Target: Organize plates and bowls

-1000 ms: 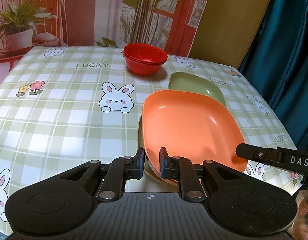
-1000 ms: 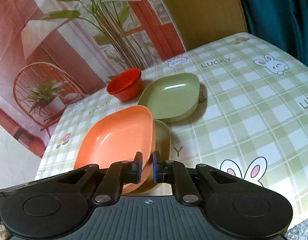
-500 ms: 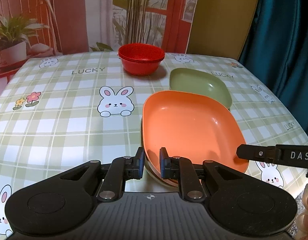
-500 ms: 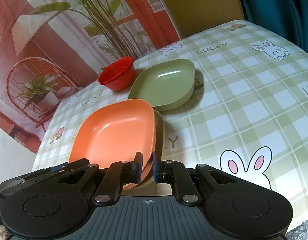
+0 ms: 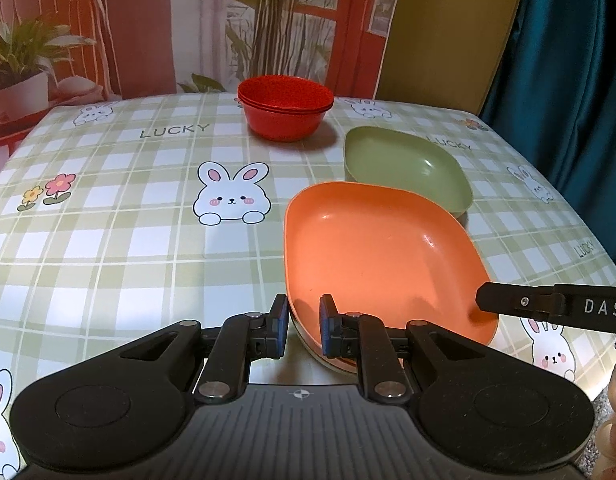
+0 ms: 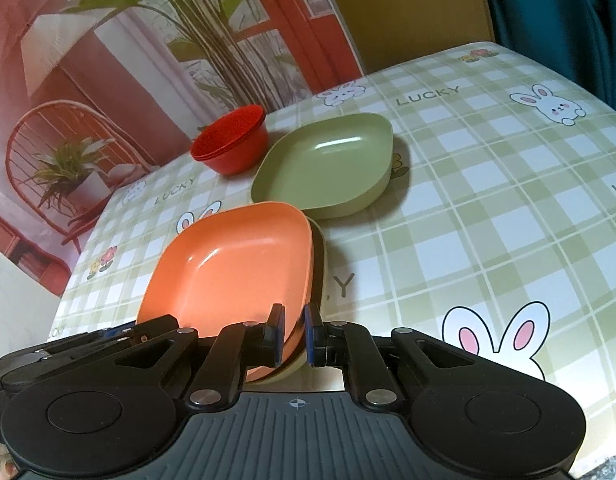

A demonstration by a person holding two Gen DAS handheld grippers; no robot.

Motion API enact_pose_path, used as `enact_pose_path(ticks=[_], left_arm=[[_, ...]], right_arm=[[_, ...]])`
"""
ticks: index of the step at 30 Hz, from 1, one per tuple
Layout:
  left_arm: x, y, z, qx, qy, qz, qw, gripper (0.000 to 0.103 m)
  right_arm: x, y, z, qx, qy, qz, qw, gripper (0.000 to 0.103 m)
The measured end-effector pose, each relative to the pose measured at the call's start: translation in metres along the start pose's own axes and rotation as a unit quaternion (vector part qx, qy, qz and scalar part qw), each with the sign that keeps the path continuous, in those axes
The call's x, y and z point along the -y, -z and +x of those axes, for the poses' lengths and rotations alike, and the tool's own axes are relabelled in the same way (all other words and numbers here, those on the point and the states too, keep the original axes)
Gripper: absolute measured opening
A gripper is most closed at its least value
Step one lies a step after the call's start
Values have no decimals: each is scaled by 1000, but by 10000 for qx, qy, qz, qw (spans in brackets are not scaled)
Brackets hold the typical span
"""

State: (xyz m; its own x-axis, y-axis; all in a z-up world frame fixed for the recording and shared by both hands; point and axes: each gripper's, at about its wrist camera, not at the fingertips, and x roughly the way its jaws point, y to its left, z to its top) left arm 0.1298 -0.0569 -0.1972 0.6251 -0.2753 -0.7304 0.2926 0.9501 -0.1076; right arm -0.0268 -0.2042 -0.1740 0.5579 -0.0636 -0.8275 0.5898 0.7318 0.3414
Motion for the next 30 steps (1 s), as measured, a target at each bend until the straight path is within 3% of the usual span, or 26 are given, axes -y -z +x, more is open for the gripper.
enact_pose_path(ticks=[13,30], left_arm=[[-6,3,2,-57,35,-210,9998,28],[-7,8,7,-105,67,-443,9989,34]], right_arm=[[3,0,2,7,79,7,10000,10],[11,2,7,-19,148,84,9999,13]])
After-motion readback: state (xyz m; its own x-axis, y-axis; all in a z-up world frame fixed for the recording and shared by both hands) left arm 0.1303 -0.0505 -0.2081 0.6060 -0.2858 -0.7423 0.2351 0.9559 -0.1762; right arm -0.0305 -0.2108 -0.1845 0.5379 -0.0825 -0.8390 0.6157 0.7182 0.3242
